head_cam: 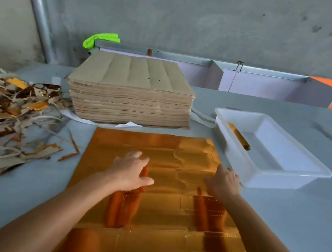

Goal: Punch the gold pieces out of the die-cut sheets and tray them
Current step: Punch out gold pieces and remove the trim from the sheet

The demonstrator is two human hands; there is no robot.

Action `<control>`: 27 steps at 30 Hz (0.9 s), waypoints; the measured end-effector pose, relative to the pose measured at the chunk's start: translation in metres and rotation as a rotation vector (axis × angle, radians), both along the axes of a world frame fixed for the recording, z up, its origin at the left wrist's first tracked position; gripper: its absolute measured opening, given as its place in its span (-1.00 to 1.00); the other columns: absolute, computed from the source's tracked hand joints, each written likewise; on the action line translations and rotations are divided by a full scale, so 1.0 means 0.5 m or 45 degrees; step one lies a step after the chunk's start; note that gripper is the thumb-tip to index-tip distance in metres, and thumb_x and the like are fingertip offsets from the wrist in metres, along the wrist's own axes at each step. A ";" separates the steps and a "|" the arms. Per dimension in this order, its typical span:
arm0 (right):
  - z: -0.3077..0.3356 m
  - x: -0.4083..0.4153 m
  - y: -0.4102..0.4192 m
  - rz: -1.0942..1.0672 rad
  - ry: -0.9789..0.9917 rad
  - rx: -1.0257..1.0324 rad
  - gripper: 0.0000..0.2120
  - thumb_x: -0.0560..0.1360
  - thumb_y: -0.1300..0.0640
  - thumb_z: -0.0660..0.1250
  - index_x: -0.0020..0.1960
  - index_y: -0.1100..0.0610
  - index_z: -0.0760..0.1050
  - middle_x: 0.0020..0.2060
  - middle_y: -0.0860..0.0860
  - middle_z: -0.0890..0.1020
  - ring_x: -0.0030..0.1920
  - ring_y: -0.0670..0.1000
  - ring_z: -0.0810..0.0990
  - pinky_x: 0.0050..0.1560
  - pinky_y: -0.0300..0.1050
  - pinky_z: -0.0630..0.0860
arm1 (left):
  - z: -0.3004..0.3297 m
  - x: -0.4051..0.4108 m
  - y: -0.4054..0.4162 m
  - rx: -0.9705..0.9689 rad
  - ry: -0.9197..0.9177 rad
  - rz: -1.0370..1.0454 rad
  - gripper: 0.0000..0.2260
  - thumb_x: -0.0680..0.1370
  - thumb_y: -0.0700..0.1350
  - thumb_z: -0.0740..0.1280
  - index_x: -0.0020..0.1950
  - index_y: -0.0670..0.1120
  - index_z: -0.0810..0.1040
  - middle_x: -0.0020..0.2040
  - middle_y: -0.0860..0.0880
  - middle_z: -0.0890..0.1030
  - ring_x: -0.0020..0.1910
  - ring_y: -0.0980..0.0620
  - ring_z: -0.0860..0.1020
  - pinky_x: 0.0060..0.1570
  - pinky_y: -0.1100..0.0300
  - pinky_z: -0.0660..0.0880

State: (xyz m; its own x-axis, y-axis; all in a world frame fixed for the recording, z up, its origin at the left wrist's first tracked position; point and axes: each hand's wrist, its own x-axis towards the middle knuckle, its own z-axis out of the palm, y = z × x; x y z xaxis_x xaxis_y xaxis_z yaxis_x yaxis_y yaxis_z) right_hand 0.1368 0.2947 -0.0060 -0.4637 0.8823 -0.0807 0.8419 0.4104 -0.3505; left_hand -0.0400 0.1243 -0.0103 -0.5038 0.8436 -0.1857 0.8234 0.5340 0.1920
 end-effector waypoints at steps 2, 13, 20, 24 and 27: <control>-0.001 0.002 -0.015 -0.050 -0.063 -0.074 -0.57 0.54 -0.02 0.30 0.30 0.20 0.34 0.21 0.18 0.45 0.22 0.19 0.42 0.24 0.11 0.44 | -0.028 0.013 -0.019 -0.111 0.018 -0.012 -0.26 0.51 0.34 0.14 0.56 0.01 0.00 0.57 -0.08 -0.04 0.54 -0.13 -0.06 0.44 -0.17 0.00; 0.010 0.019 -0.023 -0.058 0.093 0.013 -0.61 0.55 0.14 0.28 0.35 0.16 0.35 0.21 0.14 0.51 0.25 0.15 0.43 0.22 0.08 0.45 | -0.046 0.033 -0.051 -0.111 0.108 -0.027 -0.32 0.56 0.33 0.01 0.57 0.01 -0.05 0.58 -0.06 -0.12 0.54 -0.12 -0.15 0.46 -0.15 -0.06; 0.015 0.014 -0.010 -0.061 0.250 0.114 -0.69 0.54 0.25 0.28 0.28 0.18 0.45 0.15 0.12 0.55 0.13 0.11 0.51 0.06 -0.05 0.51 | -0.027 0.035 -0.048 -0.141 0.062 -0.027 -0.33 0.57 0.30 0.06 0.57 0.00 -0.02 0.58 -0.07 -0.09 0.54 -0.12 -0.13 0.45 -0.15 -0.04; 0.010 -0.021 -0.044 0.085 0.364 0.012 -0.62 0.55 0.13 0.32 0.34 0.15 0.42 0.26 0.08 0.48 0.08 0.00 0.51 -0.11 -0.27 0.48 | -0.024 0.039 -0.046 -0.146 0.060 -0.029 -0.33 0.57 0.28 0.07 0.56 -0.02 -0.01 0.58 -0.08 -0.09 0.54 -0.13 -0.13 0.45 -0.16 -0.03; -0.002 -0.069 -0.085 0.105 0.507 -0.374 -0.59 0.52 0.16 0.34 0.36 0.15 0.40 0.06 0.00 0.56 -0.24 -0.14 0.51 -0.40 -0.39 0.39 | -0.024 0.043 -0.048 -0.130 0.063 -0.021 -0.34 0.58 0.27 0.06 0.57 -0.03 0.00 0.58 -0.09 -0.09 0.54 -0.14 -0.14 0.46 -0.17 -0.04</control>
State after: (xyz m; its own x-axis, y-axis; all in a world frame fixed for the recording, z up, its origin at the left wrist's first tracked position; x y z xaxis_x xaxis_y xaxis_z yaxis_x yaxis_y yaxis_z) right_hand 0.1025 0.2521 -0.0071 -0.5761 0.8081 -0.1229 0.5884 0.3056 -0.7486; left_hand -0.0184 0.1005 -0.0223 -0.5009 0.8298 -0.2461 0.8392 0.5352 0.0963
